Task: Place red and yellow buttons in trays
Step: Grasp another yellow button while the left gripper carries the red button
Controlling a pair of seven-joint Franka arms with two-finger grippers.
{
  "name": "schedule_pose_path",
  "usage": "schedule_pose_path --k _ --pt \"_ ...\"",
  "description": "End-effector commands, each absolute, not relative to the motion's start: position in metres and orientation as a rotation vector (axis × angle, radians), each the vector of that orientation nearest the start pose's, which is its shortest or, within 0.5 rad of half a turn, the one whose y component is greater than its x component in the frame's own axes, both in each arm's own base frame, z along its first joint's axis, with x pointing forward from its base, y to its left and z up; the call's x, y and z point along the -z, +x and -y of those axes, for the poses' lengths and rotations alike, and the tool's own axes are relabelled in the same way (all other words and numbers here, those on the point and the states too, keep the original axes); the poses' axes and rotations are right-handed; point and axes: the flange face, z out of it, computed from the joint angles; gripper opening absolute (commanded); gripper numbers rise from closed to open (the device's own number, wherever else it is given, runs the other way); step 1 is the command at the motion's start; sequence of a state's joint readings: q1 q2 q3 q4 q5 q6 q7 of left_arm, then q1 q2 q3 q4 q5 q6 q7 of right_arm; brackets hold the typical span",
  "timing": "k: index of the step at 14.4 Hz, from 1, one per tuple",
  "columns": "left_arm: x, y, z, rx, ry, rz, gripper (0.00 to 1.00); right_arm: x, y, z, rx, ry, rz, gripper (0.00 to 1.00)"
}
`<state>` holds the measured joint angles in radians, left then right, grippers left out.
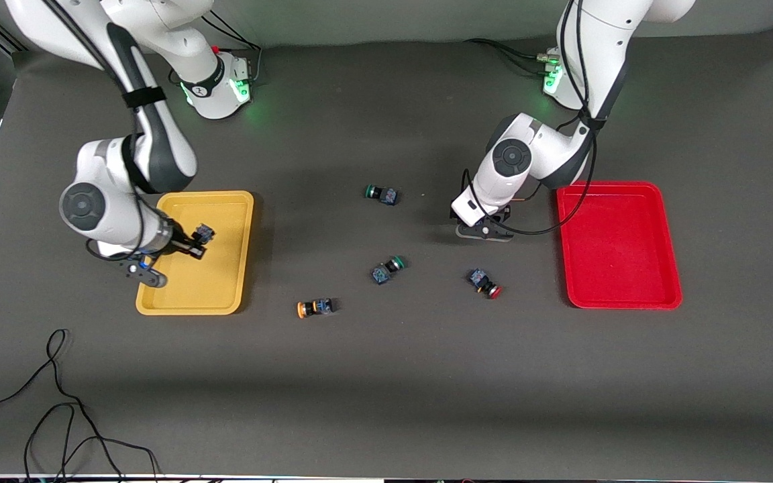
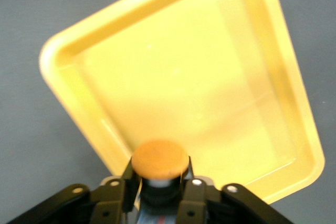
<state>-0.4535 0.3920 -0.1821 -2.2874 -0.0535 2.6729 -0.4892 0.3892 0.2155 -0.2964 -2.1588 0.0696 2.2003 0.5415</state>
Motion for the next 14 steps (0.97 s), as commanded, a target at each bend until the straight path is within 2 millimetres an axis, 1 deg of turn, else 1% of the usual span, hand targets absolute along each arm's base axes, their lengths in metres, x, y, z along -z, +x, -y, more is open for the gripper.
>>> schedule_pose_path --k 1,2,3,4,5,6,7,8,9,10,11,12,13,14 --pt "-0.188 0.433 0.318 -0.066 -3.207 -0.098 0.2 -0.296 0.546 -0.077 -0.204 -3.076 -0.749 1.0" --pt "-0.194 0.437 0.316 -0.054 -3.21 -0.087 0.2 -0.306 0.558 -0.093 -0.171 -3.043 -0.808 1.0" --pt "-0.214 0.445 0.314 -0.053 -3.207 -0.056 0.2 -0.321 0.572 -0.118 -0.128 -3.016 -0.84 1.0" --pt "-0.247 0.456 0.316 -0.075 -3.192 -0.008 0.2 -0.335 0.589 -0.14 -0.083 -3.003 -0.865 1.0" --pt "-0.287 0.469 0.321 -0.119 -3.17 0.034 0.2 -0.344 0.604 -0.161 -0.042 -2.992 -0.875 1.0" --pt "-0.324 0.488 0.314 -0.172 -3.15 0.083 0.2 -0.35 0.621 -0.184 -0.002 -2.97 -0.876 1.0" --pt "-0.364 0.507 0.305 -0.227 -3.135 0.12 0.2 -0.349 0.639 -0.206 0.005 -2.911 -0.916 1.0" --pt "-0.4 0.521 0.3 -0.263 -3.126 0.145 0.2 -0.342 0.653 -0.221 -0.01 -2.848 -0.974 1.0" --pt "-0.43 0.534 0.289 -0.287 -3.118 0.171 0.2 -0.331 0.667 -0.233 -0.019 -2.795 -1.029 1.0" --pt "-0.447 0.544 0.27 -0.302 -3.114 0.204 0.2 -0.316 0.678 -0.248 -0.018 -2.782 -1.067 1.0" --pt "-0.458 0.552 0.247 -0.297 -3.116 0.245 0.2 -0.294 0.681 -0.271 -0.021 -2.784 -1.086 1.0" --pt "-0.468 0.557 0.223 -0.283 -3.123 0.269 0.2 -0.274 0.681 -0.288 0.003 -2.772 -1.109 1.0" --pt "-0.472 0.564 0.192 -0.287 -3.125 0.277 0.2 -0.255 0.683 -0.292 0.038 -2.748 -1.154 1.0" --pt "-0.476 0.57 0.156 -0.304 -3.127 0.28 0.2 -0.238 0.68 -0.301 0.064 -2.734 -1.167 1.0"
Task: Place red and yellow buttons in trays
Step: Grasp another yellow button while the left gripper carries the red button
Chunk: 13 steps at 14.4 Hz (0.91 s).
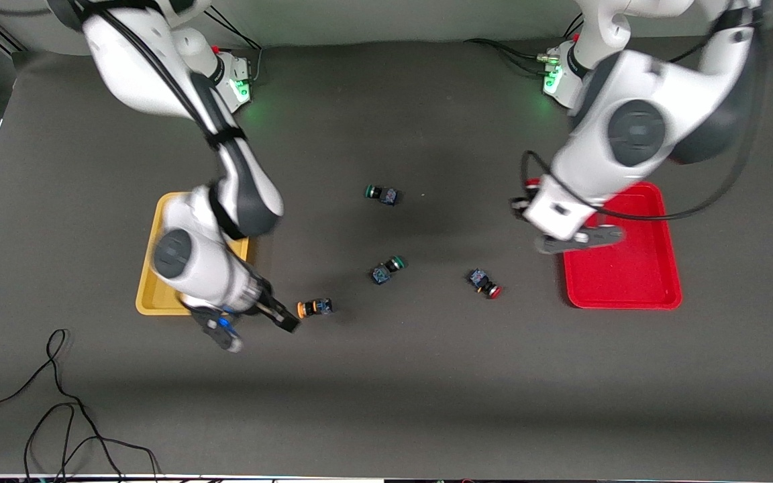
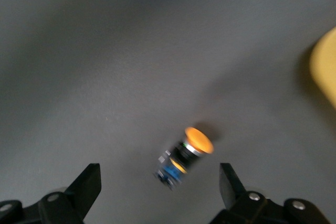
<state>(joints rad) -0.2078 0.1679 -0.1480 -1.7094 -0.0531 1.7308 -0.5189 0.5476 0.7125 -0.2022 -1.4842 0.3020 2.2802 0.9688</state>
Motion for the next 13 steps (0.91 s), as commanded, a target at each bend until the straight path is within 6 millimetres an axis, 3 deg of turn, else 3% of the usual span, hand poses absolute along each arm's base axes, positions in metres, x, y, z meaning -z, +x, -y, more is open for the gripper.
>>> schedule_pose_path --k 1,3,5,8,10,11,12,13 --pt "-0.474 0.575 0.122 -0.313 -3.132 0.272 0.2 -0.221 0.673 -0.314 0.047 -2.74 -1.148 1.0" --pt "-0.459 0.582 0.072 -0.311 -3.126 0.257 0.2 -0.203 0.666 -0.315 0.012 -2.76 -1.156 1.0" --pt "-0.417 0.579 0.043 -0.289 -3.102 0.182 0.21 -0.195 0.657 -0.315 -0.025 -2.776 -1.161 1.0" --pt "-0.317 0.556 0.035 -0.192 -3.128 0.146 0.21 -0.19 0.648 -0.318 -0.071 -2.796 -1.168 1.0" --pt "-0.25 0.537 0.035 -0.094 -3.138 0.113 0.23 -0.205 0.645 -0.319 -0.143 -2.835 -1.159 1.0" --pt "-0.224 0.53 0.035 -0.055 -3.146 0.105 0.23 -0.213 0.643 -0.319 -0.17 -2.846 -1.154 1.0" --pt "-0.211 0.528 0.036 -0.049 -3.153 0.105 0.25 -0.213 0.642 -0.318 -0.184 -2.849 -1.16 1.0" --pt "-0.206 0.528 0.036 -0.056 -3.154 0.105 0.35 -0.208 0.639 -0.318 -0.195 -2.855 -1.168 1.0"
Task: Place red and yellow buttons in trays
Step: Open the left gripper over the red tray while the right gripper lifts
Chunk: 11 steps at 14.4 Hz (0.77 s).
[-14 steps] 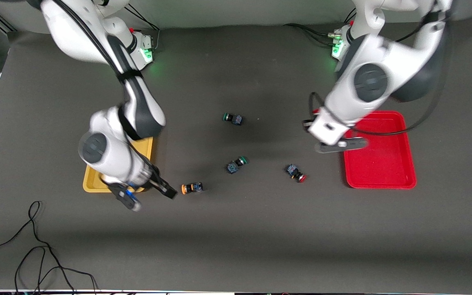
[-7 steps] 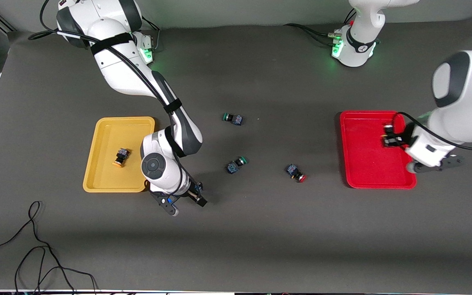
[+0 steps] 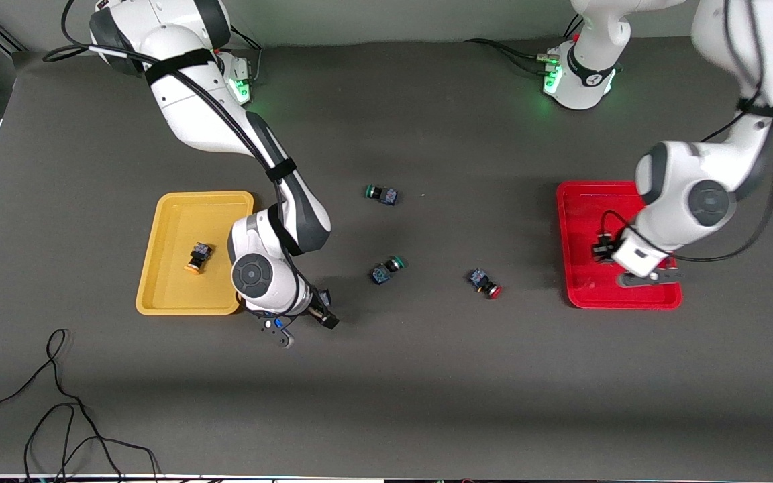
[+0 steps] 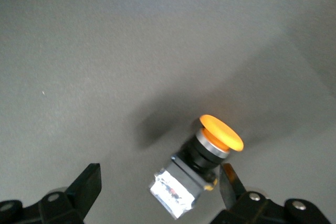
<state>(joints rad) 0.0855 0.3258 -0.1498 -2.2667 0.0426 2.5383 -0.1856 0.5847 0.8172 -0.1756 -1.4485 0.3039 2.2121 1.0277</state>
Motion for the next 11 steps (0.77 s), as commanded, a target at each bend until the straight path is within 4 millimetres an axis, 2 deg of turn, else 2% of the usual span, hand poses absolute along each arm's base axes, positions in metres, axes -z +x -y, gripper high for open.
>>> schedule_pose_path --k 1,2,3,6,9,10,11 --pt "-0.208 0.529 0.035 -0.053 -3.154 0.105 0.59 -0.201 0.638 -0.316 -0.198 -2.86 -1.172 1.0" --pt "-0.214 0.532 0.031 -0.053 -3.152 0.118 1.0 -0.195 0.637 -0.315 -0.201 -2.864 -1.175 1.0" --pt "-0.228 0.538 0.029 -0.064 -3.147 0.109 1.0 -0.19 0.637 -0.314 -0.204 -2.866 -1.18 1.0" --pt "-0.304 0.567 0.022 -0.209 -3.113 0.09 1.0 -0.178 0.633 -0.31 -0.225 -2.876 -1.195 1.0" --pt "-0.376 0.586 0.027 -0.244 -3.108 0.098 1.0 -0.165 0.623 -0.305 -0.268 -2.888 -1.219 1.0" --pt "-0.387 0.589 0.031 -0.233 -3.111 0.105 1.0 -0.163 0.622 -0.305 -0.277 -2.883 -1.228 1.0" --pt "-0.389 0.589 0.042 -0.228 -3.122 0.115 1.0 -0.161 0.621 -0.304 -0.283 -2.883 -1.233 1.0"
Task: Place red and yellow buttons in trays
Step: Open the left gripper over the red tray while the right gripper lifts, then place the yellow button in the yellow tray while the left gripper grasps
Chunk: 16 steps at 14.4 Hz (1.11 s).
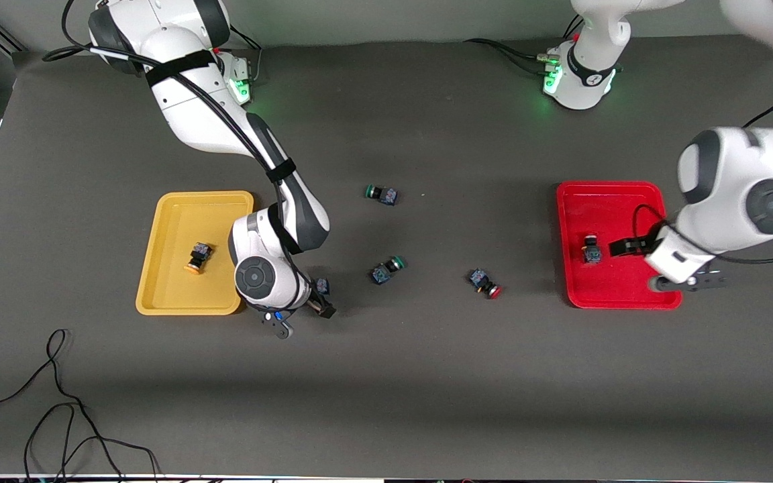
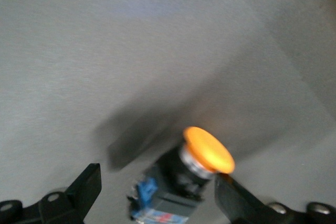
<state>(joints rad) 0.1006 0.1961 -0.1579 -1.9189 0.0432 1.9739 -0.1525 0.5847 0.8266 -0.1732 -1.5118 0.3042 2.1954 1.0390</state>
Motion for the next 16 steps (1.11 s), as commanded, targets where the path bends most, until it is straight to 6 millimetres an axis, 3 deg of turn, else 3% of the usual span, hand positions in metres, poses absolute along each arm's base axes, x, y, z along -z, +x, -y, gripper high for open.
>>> schedule_pose_path --k 1,2,3,7,8,10,12,14,16 --pt "-0.392 0.589 0.063 -0.216 -3.137 0.126 1.0 -0.157 0.617 -0.302 -0.296 -2.879 -1.267 1.0" --pt "-0.393 0.589 0.086 -0.201 -3.142 0.174 1.0 -0.155 0.616 -0.302 -0.299 -2.877 -1.274 1.0" --pt "-0.396 0.592 0.113 -0.177 -3.145 0.217 1.0 -0.154 0.613 -0.306 -0.304 -2.885 -1.265 0.92" --pt "-0.382 0.598 0.24 -0.11 -3.141 0.513 1.0 -0.167 0.619 -0.304 -0.288 -2.87 -1.26 0.12" --pt "-0.373 0.602 0.263 -0.112 -3.121 0.652 1.0 -0.173 0.622 -0.303 -0.281 -2.865 -1.255 0.0" --pt "-0.353 0.611 0.293 -0.119 -3.054 0.936 1.0 -0.2 0.63 -0.286 -0.302 -2.859 -1.257 0.0" --pt "-0.327 0.615 0.307 -0.108 -3.002 1.112 1.0 -0.244 0.632 -0.258 -0.365 -2.905 -1.171 0.0" --pt "-0.289 0.614 0.315 -0.122 -2.969 1.171 1.0 -0.265 0.627 -0.21 -0.387 -2.942 -1.109 0.0" --pt "-0.253 0.613 0.317 -0.125 -2.947 1.16 1.0 -0.265 0.61 -0.161 -0.407 -3.027 -1.03 0.0"
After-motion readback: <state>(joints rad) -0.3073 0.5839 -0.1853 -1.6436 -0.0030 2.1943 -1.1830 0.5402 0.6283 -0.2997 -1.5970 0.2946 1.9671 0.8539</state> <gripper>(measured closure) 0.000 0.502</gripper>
